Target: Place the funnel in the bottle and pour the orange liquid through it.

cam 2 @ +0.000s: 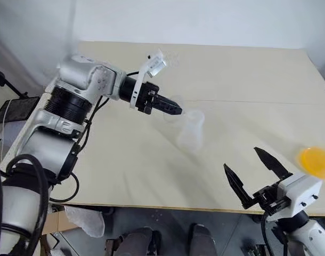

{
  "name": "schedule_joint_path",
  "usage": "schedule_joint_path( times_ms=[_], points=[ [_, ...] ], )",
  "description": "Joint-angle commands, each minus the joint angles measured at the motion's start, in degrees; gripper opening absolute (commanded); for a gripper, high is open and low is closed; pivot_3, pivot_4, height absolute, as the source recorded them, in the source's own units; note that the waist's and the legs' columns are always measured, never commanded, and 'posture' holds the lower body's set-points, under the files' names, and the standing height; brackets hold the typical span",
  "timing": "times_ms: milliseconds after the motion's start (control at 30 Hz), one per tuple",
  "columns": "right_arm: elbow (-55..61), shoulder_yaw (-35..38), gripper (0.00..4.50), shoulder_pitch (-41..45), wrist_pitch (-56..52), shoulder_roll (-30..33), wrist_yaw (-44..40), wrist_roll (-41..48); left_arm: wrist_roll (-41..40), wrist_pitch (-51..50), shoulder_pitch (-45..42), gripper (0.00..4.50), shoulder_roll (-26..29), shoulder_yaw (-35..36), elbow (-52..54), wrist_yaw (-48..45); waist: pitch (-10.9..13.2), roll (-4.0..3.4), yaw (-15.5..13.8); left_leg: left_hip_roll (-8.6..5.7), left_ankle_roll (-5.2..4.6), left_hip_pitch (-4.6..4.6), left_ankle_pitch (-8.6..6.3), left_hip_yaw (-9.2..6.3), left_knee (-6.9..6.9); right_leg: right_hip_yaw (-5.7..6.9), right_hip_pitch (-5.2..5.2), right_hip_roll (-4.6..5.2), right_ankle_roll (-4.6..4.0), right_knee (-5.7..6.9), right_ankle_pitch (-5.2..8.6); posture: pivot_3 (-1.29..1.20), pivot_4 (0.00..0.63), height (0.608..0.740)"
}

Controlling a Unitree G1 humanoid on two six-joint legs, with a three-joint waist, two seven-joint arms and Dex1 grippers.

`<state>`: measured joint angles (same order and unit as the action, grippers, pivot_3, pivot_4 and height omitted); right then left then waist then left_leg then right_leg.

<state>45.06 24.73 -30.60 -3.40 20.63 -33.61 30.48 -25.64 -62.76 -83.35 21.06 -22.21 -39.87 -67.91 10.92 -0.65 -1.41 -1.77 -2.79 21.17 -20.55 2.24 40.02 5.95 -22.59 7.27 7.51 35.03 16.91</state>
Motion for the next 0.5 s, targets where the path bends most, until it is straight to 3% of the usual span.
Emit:
schedule_joint_path(
  times_ms=[33,433,500],
  points=[
    [3.1,-1.5,4.5,-1.1,2.1,-1.3,1.4,-1.4,3.4,3.5,-3.5,0.05,-1.1,0.0,-2.4,-1.9,0.0,0.0,0.1,0.01,0.0,-0.01,0.0,0.0,0.0,0.0,-0.01,0.0,-0.01,0.02,0.01,0.0,0.15,0.74],
    [3.6,-4.7,4.5,-2.0,3.9,-2.9,3.9,-4.3,10.9,11.3,-7.6,0.05,-6.9,3.0,-13.6,-3.0,0.0,0.01,-0.1,-0.05,-0.01,0.02,0.01,0.01,0.02,0.01,-0.01,0.07,-0.01,0.02,0.01,0.0,0.15,0.74],
    [3.4,-5.0,4.5,-1.9,3.9,-2.9,4.2,-4.6,11.6,12.3,-8.0,0.52,-7.7,3.7,-14.7,-3.1,0.0,0.01,-0.1,-0.05,-0.02,0.02,0.01,0.01,0.02,0.01,-0.01,0.07,-0.01,0.03,0.01,0.0,0.15,0.74]
  ],
)
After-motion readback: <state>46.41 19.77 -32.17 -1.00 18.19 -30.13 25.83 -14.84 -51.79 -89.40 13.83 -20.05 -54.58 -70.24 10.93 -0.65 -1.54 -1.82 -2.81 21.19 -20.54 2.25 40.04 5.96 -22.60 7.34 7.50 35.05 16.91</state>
